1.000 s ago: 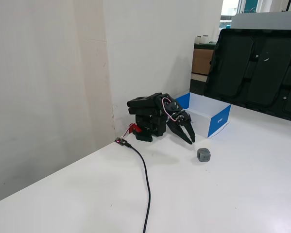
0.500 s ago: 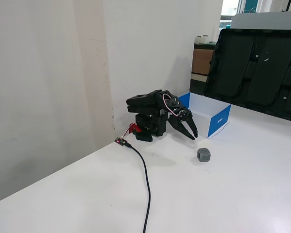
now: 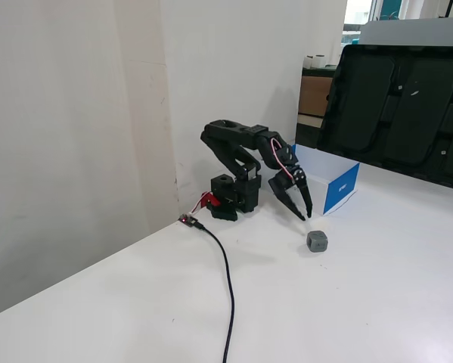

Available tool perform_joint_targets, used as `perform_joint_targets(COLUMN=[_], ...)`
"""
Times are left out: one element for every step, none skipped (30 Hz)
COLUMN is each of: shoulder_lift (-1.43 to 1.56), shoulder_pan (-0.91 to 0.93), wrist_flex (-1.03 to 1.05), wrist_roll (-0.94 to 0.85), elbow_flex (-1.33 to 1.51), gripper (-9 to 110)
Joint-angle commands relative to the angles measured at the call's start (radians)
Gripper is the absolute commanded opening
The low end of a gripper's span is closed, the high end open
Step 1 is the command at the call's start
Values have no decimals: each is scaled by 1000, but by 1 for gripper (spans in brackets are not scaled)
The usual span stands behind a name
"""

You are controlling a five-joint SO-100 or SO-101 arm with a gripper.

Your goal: Pick the gray block and keep it in the box.

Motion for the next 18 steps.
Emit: perform_joint_targets(shoulder_lift=[-184,-225,-264,-298,-328,-351,-371,-387,-400,-410,-420,-431,-440,-451,-460,-471,-480,-491], shoulder_pan=[18,18,20,20,18,17,12,8,2,-6,-12,-20,-26,-32,-37,-41,-44,-48], wrist_flex=[2,6,6,6,9,11,11,11,9,9,9,9,8,8,8,6,2,-3], wrist_roll=[-69,-78,-83,-94,-107,-117,-129,-137,-141,-143,-143,-144,-144,-144,-146,-147,-147,-147], elbow_flex=[-184,-206,-224,-241,-255,-262,-265,-267,-267,-267,-267,-267,-267,-267,-268,-268,-268,-268], gripper=[8,10,10,11,12,13,14,15,15,16,16,16,16,17,17,17,17,18])
